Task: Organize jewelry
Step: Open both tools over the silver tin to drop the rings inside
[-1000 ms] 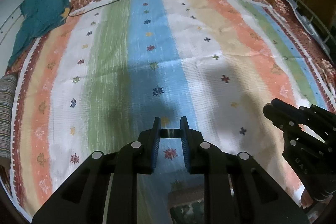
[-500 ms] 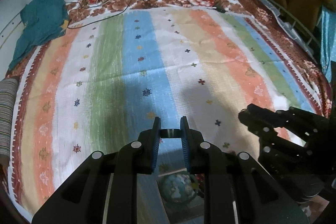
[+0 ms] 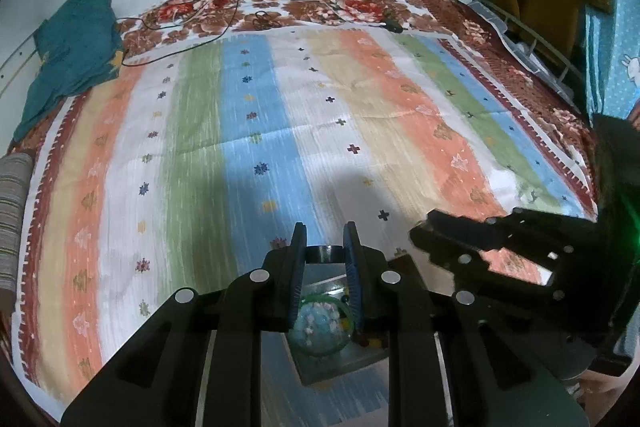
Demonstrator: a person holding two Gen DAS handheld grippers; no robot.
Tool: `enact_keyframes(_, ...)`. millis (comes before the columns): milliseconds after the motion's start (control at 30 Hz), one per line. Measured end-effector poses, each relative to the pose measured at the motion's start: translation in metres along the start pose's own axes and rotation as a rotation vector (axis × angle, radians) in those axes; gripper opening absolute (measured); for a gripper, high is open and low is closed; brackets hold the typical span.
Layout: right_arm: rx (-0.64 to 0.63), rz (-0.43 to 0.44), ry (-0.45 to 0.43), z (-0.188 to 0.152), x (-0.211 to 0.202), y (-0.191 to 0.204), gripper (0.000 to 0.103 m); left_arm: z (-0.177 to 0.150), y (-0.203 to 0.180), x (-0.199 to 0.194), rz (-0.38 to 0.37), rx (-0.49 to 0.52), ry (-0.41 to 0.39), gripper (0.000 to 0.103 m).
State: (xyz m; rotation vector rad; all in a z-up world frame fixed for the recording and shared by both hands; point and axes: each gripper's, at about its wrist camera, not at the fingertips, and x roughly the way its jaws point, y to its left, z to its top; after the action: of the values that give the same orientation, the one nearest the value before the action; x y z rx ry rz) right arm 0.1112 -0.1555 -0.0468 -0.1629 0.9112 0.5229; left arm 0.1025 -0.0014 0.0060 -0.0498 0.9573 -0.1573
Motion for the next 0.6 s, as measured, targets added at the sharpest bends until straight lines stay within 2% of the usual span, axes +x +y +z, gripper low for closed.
enact_keyframes(133,-0.006,0.023,0.02,-0.007,-0.001,0.004,0.018,-0.007,0.001,-0.006,-0.01,-0.019,0.005,0.02)
enact_keyframes(233,0.0,0.022,0.02,-0.01,-0.004,0.003,0.038,-0.012,0.004,-0.009,-0.009,-0.036,0.008,0.032)
enact_keyframes(267,0.002,0.024,0.019,-0.011,-0.006,0.003,0.041,-0.014,0.006,-0.011,-0.006,-0.042,0.007,0.035)
enact_keyframes(400,0.009,0.008,0.016,-0.016,-0.011,0.0,0.045,-0.02,0.011,-0.016,0.006,-0.054,0.003,0.04)
enact_keyframes(467,0.013,0.003,0.017,-0.019,-0.013,-0.002,0.051,-0.023,0.013,-0.018,0.006,-0.054,0.001,0.044)
enact_keyframes(600,0.018,-0.003,0.006,-0.025,-0.021,-0.006,0.057,-0.029,0.012,-0.023,0.008,-0.04,0.003,0.051)
